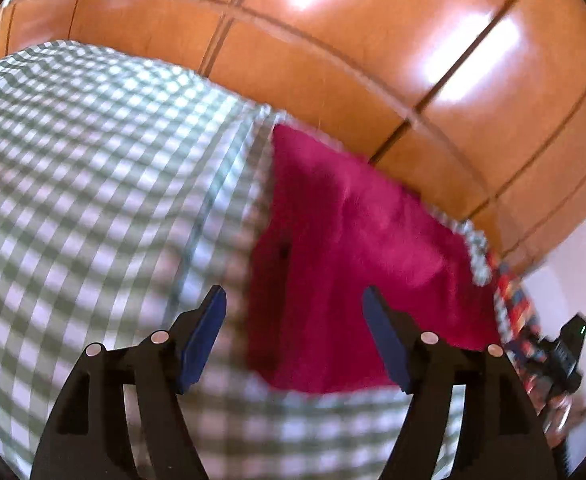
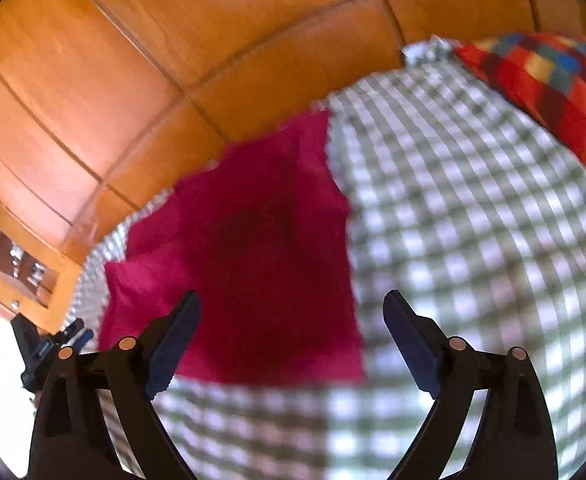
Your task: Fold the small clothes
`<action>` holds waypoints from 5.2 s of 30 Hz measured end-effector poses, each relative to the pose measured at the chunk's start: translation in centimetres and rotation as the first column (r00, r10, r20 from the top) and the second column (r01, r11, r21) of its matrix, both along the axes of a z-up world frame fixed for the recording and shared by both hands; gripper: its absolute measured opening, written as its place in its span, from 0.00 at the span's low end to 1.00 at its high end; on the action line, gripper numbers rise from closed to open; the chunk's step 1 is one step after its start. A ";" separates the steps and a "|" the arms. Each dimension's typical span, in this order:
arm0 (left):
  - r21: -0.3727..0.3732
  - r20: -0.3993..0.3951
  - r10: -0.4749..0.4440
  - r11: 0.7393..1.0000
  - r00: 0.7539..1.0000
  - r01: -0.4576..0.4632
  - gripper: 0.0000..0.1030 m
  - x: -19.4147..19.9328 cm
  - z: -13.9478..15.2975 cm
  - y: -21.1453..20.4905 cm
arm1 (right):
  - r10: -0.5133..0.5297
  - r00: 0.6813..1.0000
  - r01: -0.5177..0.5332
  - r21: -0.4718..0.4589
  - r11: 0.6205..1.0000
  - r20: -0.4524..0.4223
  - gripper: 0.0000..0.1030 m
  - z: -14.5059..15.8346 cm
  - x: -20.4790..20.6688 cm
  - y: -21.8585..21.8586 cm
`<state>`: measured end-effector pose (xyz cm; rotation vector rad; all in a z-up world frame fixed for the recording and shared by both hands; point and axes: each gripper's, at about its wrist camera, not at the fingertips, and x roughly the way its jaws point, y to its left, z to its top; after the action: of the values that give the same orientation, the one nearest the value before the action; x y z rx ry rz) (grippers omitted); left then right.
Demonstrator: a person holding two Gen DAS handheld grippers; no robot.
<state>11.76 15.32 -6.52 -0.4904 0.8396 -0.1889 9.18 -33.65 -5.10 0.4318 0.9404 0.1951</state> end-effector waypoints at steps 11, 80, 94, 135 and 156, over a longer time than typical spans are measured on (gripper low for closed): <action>0.020 -0.086 -0.072 0.997 0.994 0.074 0.26 -0.4 -3.5 -3.7 | -0.006 0.999 0.005 -0.024 1.000 -0.048 0.32 -3.4 1.8 2.9; 0.183 0.112 -0.017 0.983 0.994 -0.004 0.08 6.6 4.9 -2.3 | -0.064 0.996 0.078 -0.231 0.970 0.064 0.07 3.8 9.3 3.0; 0.302 -0.038 0.051 0.953 0.998 -0.037 0.31 10.6 0.0 -2.9 | -0.052 0.998 0.041 -0.252 0.967 -0.038 0.40 0.0 10.3 1.8; 0.076 -0.075 -0.104 0.991 0.992 0.109 0.20 -12.6 -2.1 -1.7 | 0.100 0.987 -0.115 -0.116 0.987 -0.128 0.09 -1.4 -13.0 0.4; 0.387 0.090 -0.076 0.921 0.993 0.036 0.39 -2.4 4.7 -9.8 | 0.059 0.998 -0.049 -0.338 0.940 0.017 0.58 2.1 -0.4 7.8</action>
<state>9.31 5.52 -1.81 -0.0849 0.7661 -0.0963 8.82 -25.90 -3.04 0.0854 0.9386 0.0856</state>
